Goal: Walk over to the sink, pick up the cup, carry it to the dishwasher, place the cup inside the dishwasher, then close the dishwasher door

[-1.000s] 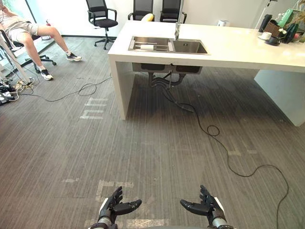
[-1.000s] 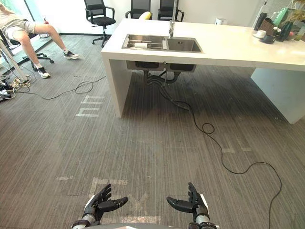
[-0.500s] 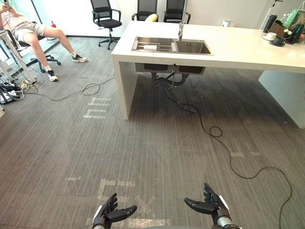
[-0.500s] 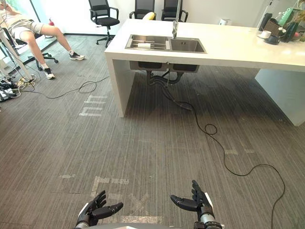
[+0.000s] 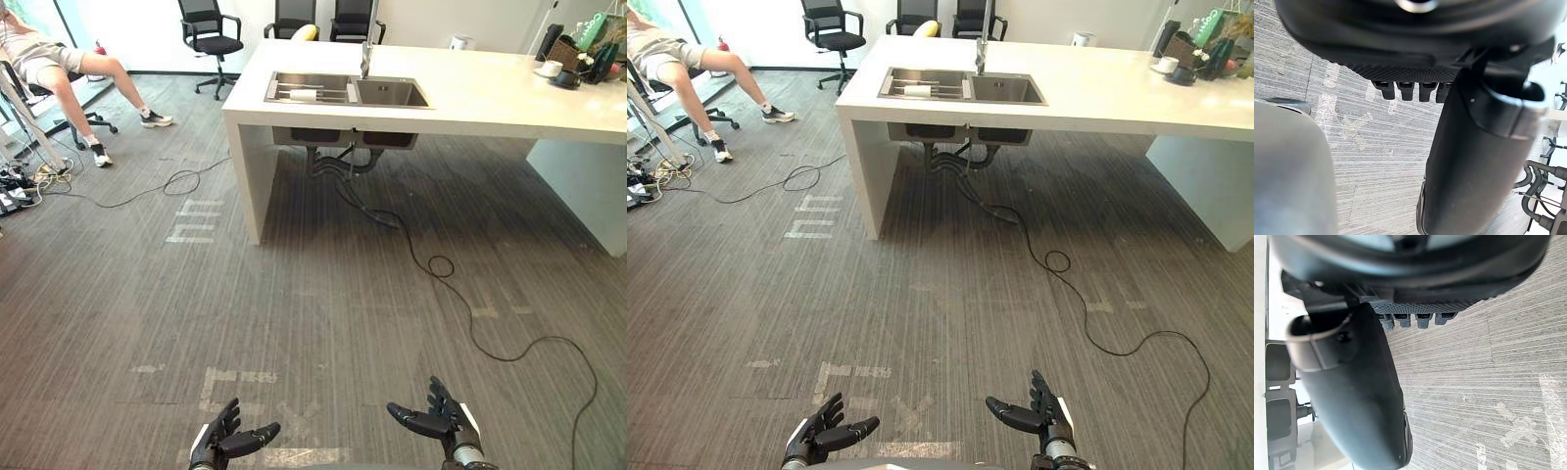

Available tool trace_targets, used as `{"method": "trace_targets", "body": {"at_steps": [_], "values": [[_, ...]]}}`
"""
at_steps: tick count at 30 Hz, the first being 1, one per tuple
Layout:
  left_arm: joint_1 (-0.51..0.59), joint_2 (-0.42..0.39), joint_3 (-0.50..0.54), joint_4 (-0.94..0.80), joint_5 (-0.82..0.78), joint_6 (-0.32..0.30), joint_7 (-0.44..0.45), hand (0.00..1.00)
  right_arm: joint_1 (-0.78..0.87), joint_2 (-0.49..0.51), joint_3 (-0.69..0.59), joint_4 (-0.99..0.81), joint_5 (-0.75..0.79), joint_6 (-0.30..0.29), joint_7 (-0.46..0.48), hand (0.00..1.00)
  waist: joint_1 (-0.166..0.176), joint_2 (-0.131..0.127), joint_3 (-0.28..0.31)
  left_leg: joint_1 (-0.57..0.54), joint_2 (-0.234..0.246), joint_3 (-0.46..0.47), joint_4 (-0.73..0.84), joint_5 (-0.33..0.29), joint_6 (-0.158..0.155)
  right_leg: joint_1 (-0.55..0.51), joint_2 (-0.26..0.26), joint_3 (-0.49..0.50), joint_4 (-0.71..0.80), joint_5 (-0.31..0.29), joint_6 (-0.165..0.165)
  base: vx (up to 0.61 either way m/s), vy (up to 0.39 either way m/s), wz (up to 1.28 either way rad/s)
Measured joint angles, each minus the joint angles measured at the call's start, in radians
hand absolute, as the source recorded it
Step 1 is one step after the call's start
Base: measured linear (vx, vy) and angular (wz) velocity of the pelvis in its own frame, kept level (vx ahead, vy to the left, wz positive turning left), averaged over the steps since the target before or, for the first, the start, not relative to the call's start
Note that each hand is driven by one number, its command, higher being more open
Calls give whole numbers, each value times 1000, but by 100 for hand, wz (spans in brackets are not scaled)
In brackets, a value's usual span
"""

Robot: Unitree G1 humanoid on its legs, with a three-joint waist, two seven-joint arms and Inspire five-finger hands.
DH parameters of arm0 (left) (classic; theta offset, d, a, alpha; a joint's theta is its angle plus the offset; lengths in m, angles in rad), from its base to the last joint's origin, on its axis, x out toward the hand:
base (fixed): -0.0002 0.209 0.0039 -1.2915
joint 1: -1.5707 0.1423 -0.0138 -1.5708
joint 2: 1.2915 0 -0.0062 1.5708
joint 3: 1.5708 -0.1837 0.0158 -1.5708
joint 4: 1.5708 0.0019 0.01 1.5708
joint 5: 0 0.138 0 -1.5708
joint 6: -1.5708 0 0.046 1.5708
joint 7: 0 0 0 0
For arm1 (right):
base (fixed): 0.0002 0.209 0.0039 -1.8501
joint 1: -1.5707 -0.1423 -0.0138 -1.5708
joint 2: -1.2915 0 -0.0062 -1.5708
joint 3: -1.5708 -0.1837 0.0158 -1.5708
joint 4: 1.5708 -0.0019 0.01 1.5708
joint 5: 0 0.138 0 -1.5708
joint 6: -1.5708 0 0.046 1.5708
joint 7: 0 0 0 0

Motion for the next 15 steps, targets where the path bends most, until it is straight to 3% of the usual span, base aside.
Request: {"method": "trace_targets", "body": {"at_steps": [1,2,4,5,6,8,9,10,13,15], "values": [[3,-1,1,-1,0,-1,-1,100,2,0,-6,-4,0,0,0,100,0,1,1,-7,-1,2,23,-16,1,-8,-5,4,22,-13,3,45,51,-13],[7,-5,13,-4,-1,-5,-6,100,10,-1,-27,-15,2,0,1,100,2,1,9,-35,-4,7,117,-78,9,-36,-28,12,119,-70,11,38,51,-6],[10,-5,17,-9,-2,-11,-6,100,18,-3,-35,-25,7,0,0,100,3,-1,14,-55,-7,11,182,-118,15,-59,-47,14,192,-114,19,71,61,0],[10,-6,18,-12,-2,-19,-6,100,20,-10,-38,-26,30,-1,0,100,8,-2,20,-80,-14,16,264,-173,27,-97,-78,15,302,-166,37,74,52,-1],[10,-7,18,-12,-2,-19,-6,100,20,-12,-38,-26,33,-1,0,100,9,-2,22,-83,-15,15,276,-181,30,-106,-83,15,330,-171,41,67,66,-8],[14,-9,18,-14,3,-22,-5,100,16,-17,-36,-26,49,-2,3,100,10,1,36,-87,-15,18,327,-224,47,-202,-124,-2,553,-173,42,58,75,-6],[27,-5,20,-31,4,-25,-2,100,17,-15,-27,-26,79,-3,8,100,10,-10,48,-75,-25,18,365,-250,56,-275,-170,-2,744,-146,8,86,76,0],[34,-3,19,-36,4,-28,3,100,19,-15,-27,-26,81,-3,11,100,10,1,59,-55,-26,15,377,-266,62,-312,-184,4,836,-130,9,125,71,-1],[39,7,19,-46,2,-28,19,100,26,-15,-23,-27,91,-7,26,100,8,0,71,-10,-16,-4,379,-293,60,-362,-188,-9,851,-185,25,160,3,16],[27,17,19,-67,2,-28,18,100,24,-15,-11,-29,100,-20,40,100,8,2,78,-1,14,-29,382,-315,42,-398,-165,-54,712,-186,24,248,-113,35]]}}
